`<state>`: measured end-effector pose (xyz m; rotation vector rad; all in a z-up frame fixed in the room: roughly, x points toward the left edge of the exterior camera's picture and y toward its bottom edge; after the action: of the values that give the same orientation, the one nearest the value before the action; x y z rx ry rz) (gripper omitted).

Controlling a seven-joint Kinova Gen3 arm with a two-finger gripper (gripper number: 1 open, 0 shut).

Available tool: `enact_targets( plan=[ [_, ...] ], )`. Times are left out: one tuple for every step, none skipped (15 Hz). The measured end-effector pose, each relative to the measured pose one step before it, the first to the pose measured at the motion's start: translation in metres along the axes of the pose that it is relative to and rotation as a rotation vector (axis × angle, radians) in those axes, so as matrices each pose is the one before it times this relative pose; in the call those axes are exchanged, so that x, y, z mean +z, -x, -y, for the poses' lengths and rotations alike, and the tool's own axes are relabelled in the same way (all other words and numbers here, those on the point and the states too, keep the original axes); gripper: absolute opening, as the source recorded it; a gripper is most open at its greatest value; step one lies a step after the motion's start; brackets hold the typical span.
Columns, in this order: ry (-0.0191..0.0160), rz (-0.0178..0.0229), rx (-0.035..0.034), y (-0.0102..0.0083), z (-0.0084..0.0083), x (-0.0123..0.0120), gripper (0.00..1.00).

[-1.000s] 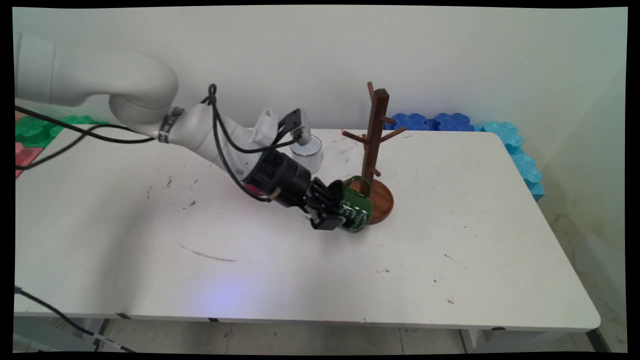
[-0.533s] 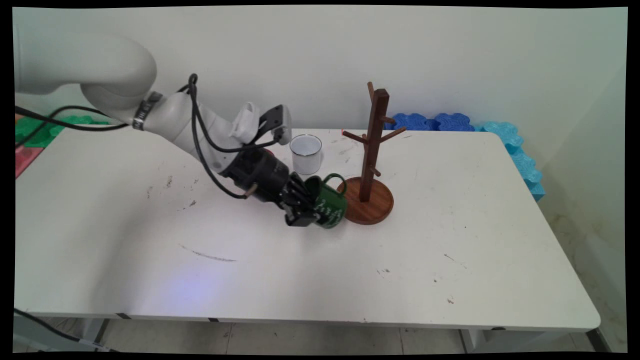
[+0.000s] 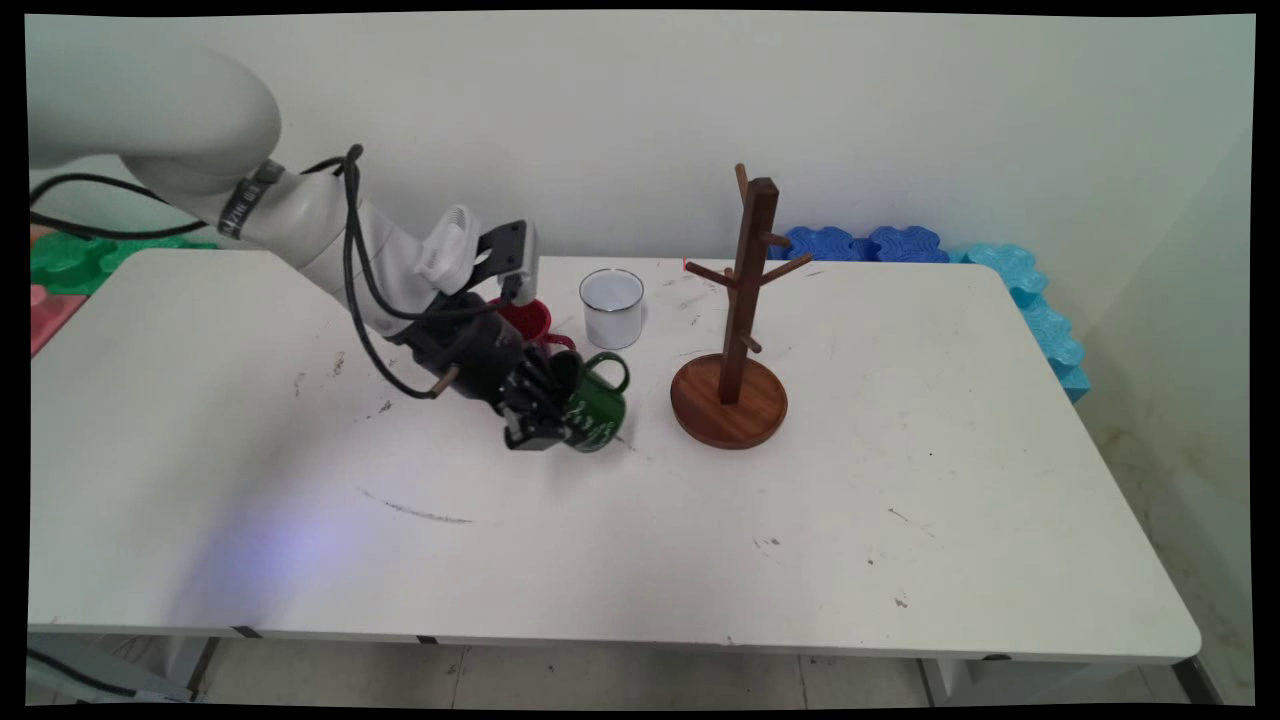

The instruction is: Place the picked object on the table

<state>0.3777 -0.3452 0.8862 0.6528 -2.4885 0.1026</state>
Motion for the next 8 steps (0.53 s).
enact_targets(
  plan=[
    [-0.00729,0.01944,0.01213,0.00295,0.00112,-0.00129,0.0],
    [-0.00552,0.01599,0.01062,0.00226,0.00095,-0.00043,0.0],
    [-0.00666,0.01743,0.01391,0.00206,0.00123,-0.00017,0.0],
    [-0.00522,0.01425,0.01206,0.00165,0.00104,0.00017,0.0],
    [-0.00584,0.01662,0.0149,0.0018,0.00143,0.00073,0.0],
    [-0.00537,0.01589,0.01631,0.0017,0.00147,0.00112,0.0],
    [-0.00417,0.01255,0.01328,0.00145,0.00116,0.00095,0.0],
    [-0.00376,0.01446,0.01761,0.00148,0.00122,0.00161,0.0]
  ],
)
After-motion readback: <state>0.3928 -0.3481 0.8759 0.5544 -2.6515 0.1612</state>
